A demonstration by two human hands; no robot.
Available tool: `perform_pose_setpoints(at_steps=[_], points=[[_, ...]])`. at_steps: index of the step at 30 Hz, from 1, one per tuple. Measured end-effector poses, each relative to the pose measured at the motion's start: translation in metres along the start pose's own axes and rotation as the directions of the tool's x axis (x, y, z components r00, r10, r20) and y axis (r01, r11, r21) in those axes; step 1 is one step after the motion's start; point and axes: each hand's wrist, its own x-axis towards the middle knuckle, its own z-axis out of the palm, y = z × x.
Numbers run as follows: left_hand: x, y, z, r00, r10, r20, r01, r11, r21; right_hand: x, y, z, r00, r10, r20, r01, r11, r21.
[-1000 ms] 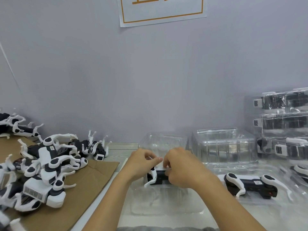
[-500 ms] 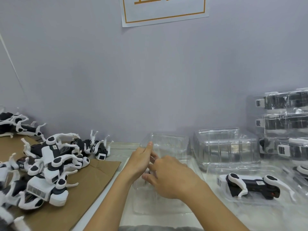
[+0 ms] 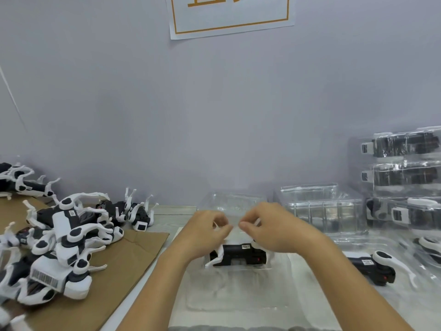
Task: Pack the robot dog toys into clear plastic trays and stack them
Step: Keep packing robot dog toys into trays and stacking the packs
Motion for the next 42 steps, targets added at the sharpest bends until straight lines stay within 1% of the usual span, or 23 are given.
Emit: perform_pose_setpoints(at_steps=[2, 5, 7, 8, 10, 11, 13, 15, 16, 22, 25, 28, 33, 35, 37, 40, 42], points=[[-0.001, 0.004, -0.003, 0.997, 0.007, 0.074, -0.010, 0.999, 0.034, 0.001, 0.011, 0.000, 0.999, 0.044, -0.006, -0.045, 0.999, -0.017], [-0.002, 0.012, -0.009, 0.977, 0.024, 0.214, -0.029, 0.999, 0.020, 0.005, 0.020, 0.006, 0.998, 0.070, 0.001, -0.070, 0.997, -0.011], [-0.005, 0.022, -0.017, 0.945, -0.008, 0.326, 0.000, 1.000, 0.024, 0.007, 0.021, 0.010, 0.998, 0.062, -0.012, -0.062, 0.998, -0.009], [-0.006, 0.028, -0.022, 0.919, -0.041, 0.393, 0.028, 0.999, 0.037, 0.008, 0.021, 0.011, 0.998, 0.058, -0.022, -0.059, 0.998, -0.008], [-0.009, 0.042, -0.027, 0.849, -0.118, 0.515, 0.059, 0.990, 0.130, 0.009, 0.022, 0.011, 0.998, 0.055, -0.038, -0.055, 0.998, 0.000], [-0.009, 0.049, -0.026, 0.819, -0.156, 0.552, 0.056, 0.979, 0.194, 0.008, 0.022, 0.010, 0.998, 0.056, -0.039, -0.056, 0.998, 0.008], [-0.012, 0.061, -0.020, 0.794, -0.207, 0.571, 0.020, 0.948, 0.317, 0.009, 0.024, 0.010, 0.997, 0.063, -0.036, -0.062, 0.998, 0.030], [-0.014, 0.067, -0.014, 0.806, -0.229, 0.547, -0.012, 0.916, 0.400, 0.009, 0.025, 0.009, 0.997, 0.065, -0.037, -0.064, 0.997, 0.043], [-0.015, 0.068, -0.013, 0.812, -0.229, 0.536, -0.018, 0.910, 0.415, 0.009, 0.025, 0.009, 0.997, 0.063, -0.037, -0.061, 0.997, 0.046], [-0.018, 0.060, -0.017, 0.845, -0.177, 0.505, -0.009, 0.938, 0.345, 0.010, 0.027, 0.010, 0.997, 0.058, -0.057, -0.053, 0.994, 0.092], [-0.018, 0.058, -0.021, 0.866, -0.168, 0.472, -0.014, 0.933, 0.359, 0.010, 0.027, 0.010, 0.992, 0.050, -0.113, -0.038, 0.993, 0.110], [-0.017, 0.058, -0.030, 0.900, -0.153, 0.408, -0.009, 0.930, 0.369, 0.011, 0.026, 0.009, 0.972, 0.026, -0.234, 0.015, 0.986, 0.169], [-0.017, 0.062, -0.047, 0.956, -0.083, 0.280, -0.018, 0.940, 0.341, 0.012, 0.020, 0.003, 0.894, -0.045, -0.445, 0.140, 0.973, 0.183], [-0.017, 0.064, -0.051, 0.972, -0.049, 0.229, -0.034, 0.938, 0.345, 0.010, 0.018, 0.000, 0.863, -0.039, -0.504, 0.187, 0.951, 0.245], [-0.016, 0.064, -0.053, 0.986, -0.007, 0.167, -0.052, 0.935, 0.351, 0.009, 0.017, -0.003, 0.846, -0.016, -0.534, 0.211, 0.928, 0.308], [-0.014, 0.064, -0.049, 0.998, 0.070, -0.002, -0.065, 0.924, 0.377, 0.010, 0.019, -0.006, 0.823, 0.024, -0.568, 0.230, 0.900, 0.369], [-0.012, 0.065, -0.047, 0.981, 0.127, -0.143, -0.054, 0.901, 0.429, 0.011, 0.022, -0.006, 0.820, 0.050, -0.569, 0.243, 0.871, 0.427]])
